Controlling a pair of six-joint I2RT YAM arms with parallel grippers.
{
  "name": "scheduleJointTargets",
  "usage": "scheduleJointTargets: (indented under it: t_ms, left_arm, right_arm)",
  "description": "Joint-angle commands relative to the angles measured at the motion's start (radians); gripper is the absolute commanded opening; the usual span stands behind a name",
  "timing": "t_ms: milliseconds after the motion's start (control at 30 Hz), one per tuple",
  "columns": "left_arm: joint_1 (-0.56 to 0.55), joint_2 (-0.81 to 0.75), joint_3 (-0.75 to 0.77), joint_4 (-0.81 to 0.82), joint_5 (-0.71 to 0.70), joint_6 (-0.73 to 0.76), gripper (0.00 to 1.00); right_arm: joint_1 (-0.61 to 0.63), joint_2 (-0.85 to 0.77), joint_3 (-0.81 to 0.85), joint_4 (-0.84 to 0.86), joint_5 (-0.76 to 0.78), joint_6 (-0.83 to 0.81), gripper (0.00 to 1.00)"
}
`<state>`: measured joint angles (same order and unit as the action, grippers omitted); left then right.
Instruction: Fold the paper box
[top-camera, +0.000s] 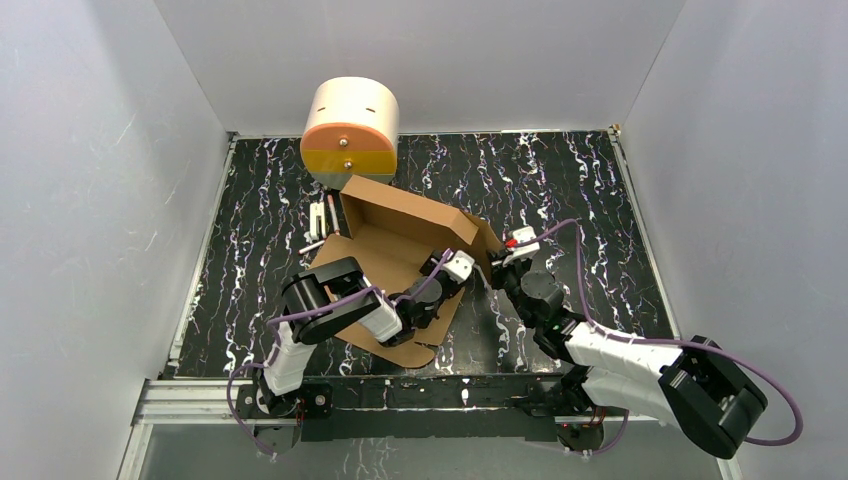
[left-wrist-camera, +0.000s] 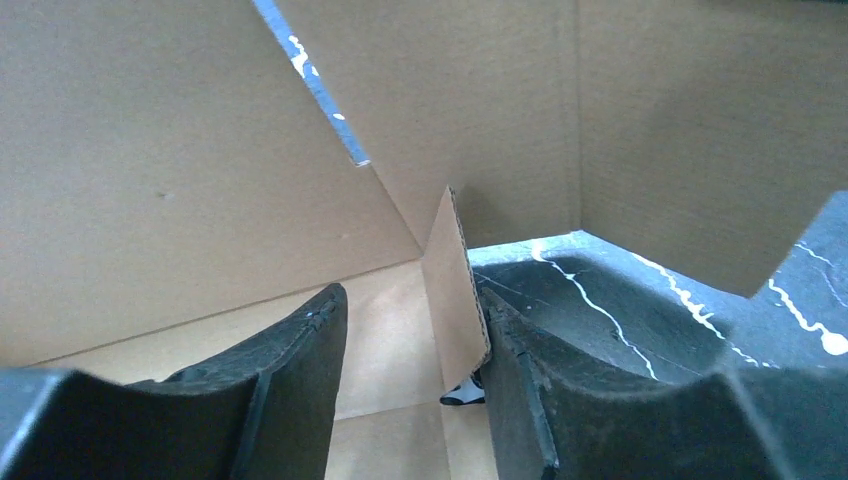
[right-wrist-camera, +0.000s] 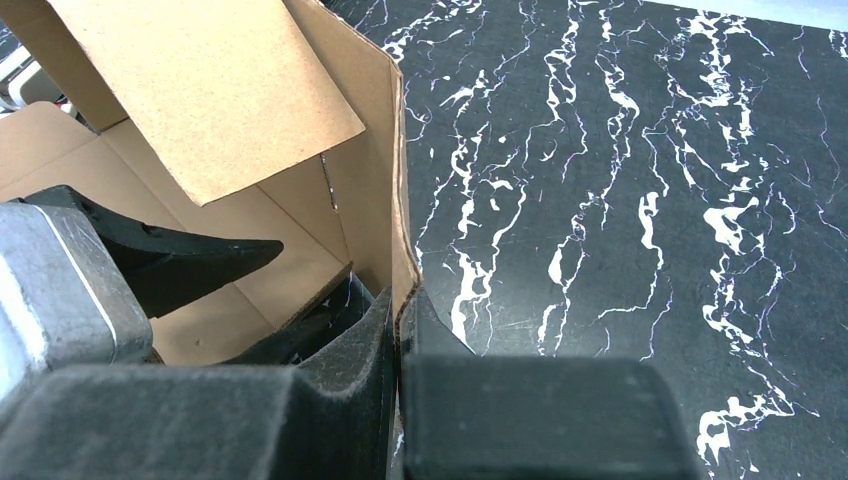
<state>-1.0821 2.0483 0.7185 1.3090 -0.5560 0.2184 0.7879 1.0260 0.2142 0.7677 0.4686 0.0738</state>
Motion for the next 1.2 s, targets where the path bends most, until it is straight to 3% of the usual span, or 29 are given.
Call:
scheduleJointTargets:
  t_ms: [0, 300, 667, 867, 1167]
  left_arm:
    - [-0.003, -0.027, 0.011, 0.167, -0.078, 0.007, 0.45]
    - [0.045, -0.041, -0.046, 0.174, -0.049, -0.148, 0.25]
    - [0.084, -0.048, -0.085, 0.174, 0.055, -0.261, 0.16]
    - [0.097, -0.051, -0.108, 0.174, 0.113, -0.281, 0.00]
    - [0.129, -0.065, -0.137, 0.173, 0.180, -0.330, 0.00]
  right_arm:
    - [0.005, -0.031, 0.006, 0.053, 0.013, -0.014, 0.06]
    - [0.004, -0.050, -0.002, 0.055, 0.007, -0.029, 0.07]
    - [0.004, -0.024, 0.001, 0.088, -0.044, -0.039, 0.12]
    - [0.003, -0.087, 0.048, -0.029, -0.084, -0.094, 0.24]
    - [0.002, -0.204, 0.197, -0.390, -0.129, -0.203, 0.51]
